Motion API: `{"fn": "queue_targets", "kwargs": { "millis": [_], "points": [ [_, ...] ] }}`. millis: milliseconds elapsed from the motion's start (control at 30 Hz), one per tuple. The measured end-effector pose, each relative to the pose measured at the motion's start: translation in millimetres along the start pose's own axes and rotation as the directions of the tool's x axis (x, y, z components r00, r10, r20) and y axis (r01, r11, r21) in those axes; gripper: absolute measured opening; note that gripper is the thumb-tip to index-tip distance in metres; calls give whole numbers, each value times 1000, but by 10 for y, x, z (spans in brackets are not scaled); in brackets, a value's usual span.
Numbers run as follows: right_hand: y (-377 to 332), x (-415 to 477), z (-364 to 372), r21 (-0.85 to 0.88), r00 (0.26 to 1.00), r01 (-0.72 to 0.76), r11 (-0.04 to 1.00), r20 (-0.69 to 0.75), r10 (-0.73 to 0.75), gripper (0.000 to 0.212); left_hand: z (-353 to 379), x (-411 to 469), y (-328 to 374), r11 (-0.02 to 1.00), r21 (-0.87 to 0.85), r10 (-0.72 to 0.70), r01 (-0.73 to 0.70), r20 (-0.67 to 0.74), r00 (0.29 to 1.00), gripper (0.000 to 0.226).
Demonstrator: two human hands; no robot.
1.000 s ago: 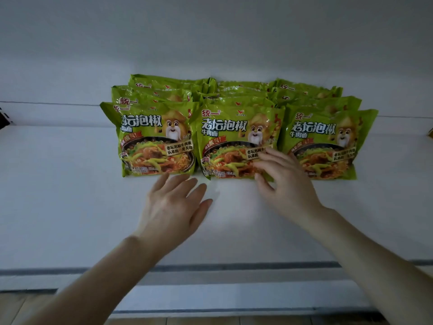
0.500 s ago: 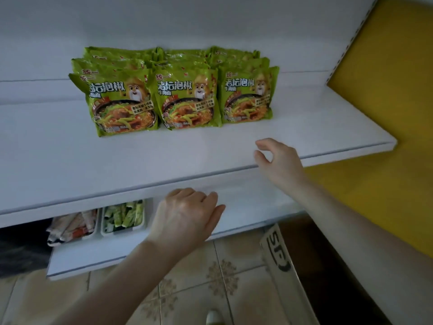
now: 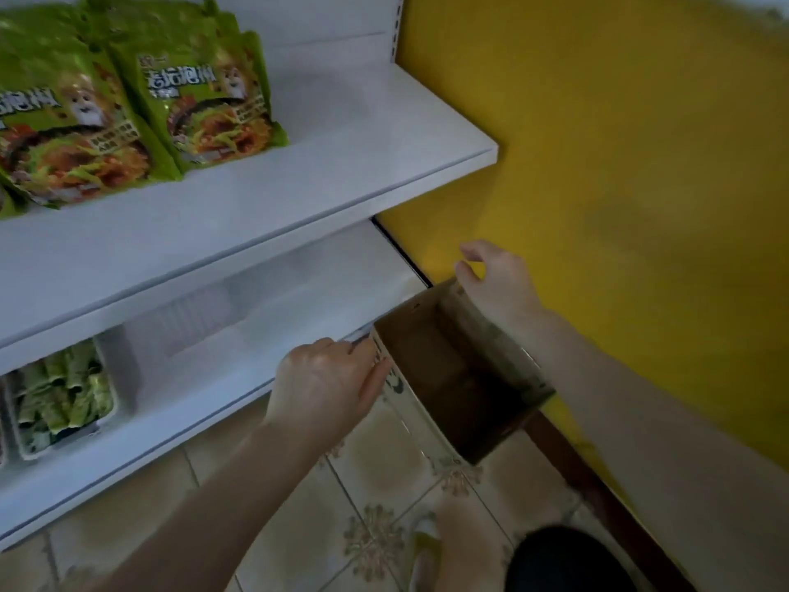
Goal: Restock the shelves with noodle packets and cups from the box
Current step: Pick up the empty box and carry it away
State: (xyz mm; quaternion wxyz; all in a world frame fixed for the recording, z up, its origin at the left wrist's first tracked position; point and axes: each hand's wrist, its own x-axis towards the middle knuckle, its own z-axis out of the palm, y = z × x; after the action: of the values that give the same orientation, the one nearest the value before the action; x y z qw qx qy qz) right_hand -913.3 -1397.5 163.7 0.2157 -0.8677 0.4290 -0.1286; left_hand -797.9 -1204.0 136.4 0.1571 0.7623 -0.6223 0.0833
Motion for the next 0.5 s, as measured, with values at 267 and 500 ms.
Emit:
{"fn": "queue_targets", "kwargs": {
  "millis": [267,500],
  "points": [
    [1538,219,44,-74,971,-220,973,77,226,42,1025,565,634,993,-106,-22,51,258,966,31],
    [2429,386,557,-117,921,-336,935,166,352,47,2038,660,795,972,7,-205,234,502,840,44]
  ]
}}
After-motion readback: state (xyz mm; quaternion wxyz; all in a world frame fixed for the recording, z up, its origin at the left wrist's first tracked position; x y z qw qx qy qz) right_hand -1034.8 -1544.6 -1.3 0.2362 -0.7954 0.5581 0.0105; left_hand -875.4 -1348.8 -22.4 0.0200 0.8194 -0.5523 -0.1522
